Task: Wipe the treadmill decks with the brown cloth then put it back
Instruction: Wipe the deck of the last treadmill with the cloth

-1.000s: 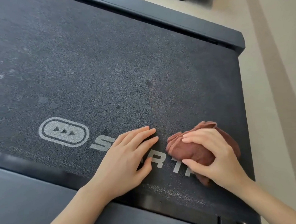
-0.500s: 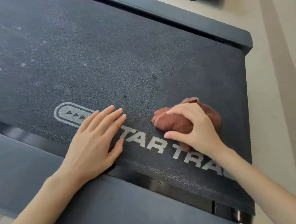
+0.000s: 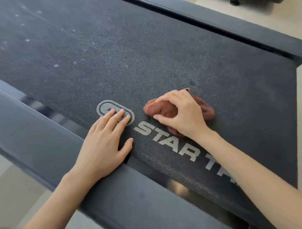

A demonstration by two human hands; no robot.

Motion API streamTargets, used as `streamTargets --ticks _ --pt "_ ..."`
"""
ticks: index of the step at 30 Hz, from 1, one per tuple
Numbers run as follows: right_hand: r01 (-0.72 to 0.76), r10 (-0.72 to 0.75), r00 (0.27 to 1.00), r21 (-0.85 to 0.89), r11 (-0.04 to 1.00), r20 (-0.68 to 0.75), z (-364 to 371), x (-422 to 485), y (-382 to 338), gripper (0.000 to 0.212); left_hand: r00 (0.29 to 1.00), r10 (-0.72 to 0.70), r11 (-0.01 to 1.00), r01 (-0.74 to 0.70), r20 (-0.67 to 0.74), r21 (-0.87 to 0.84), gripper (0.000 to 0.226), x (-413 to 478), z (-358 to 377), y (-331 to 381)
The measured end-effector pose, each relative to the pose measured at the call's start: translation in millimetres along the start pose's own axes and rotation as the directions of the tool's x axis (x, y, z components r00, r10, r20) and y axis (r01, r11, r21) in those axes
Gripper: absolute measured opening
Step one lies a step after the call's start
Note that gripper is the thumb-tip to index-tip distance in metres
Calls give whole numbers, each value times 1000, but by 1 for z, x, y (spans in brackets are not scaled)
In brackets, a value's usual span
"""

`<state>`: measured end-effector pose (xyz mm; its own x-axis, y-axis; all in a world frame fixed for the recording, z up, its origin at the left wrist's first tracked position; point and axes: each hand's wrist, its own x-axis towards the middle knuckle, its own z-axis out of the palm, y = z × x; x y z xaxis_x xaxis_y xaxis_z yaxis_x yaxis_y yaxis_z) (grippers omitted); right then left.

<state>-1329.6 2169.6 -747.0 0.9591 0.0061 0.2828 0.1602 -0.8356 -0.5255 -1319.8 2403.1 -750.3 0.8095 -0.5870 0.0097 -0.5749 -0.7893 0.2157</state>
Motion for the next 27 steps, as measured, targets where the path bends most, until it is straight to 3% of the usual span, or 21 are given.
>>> streamTargets --ticks 5,12,16,22,27 --pt "-144 140 988 -66 987 -64 9 58 21 39 1000 -16 1000 16 -2 -24 71 -2 1 2" --pt "53 -53 995 1 999 81 -35 -51 22 34 999 -31 999 31 -11 -18 71 -1 3 4" --pt "30 -30 998 10 1000 58 -63 -76 51 35 999 -30 999 30 -14 -16 68 1 3 6" --pt "-86 82 993 -36 996 -86 -35 42 82 31 999 -24 1000 24 -30 -18 64 1 1 6" --pt "-182 177 983 -108 977 -56 -13 140 102 37 999 -32 999 31 -36 -18 65 -1 1 7"
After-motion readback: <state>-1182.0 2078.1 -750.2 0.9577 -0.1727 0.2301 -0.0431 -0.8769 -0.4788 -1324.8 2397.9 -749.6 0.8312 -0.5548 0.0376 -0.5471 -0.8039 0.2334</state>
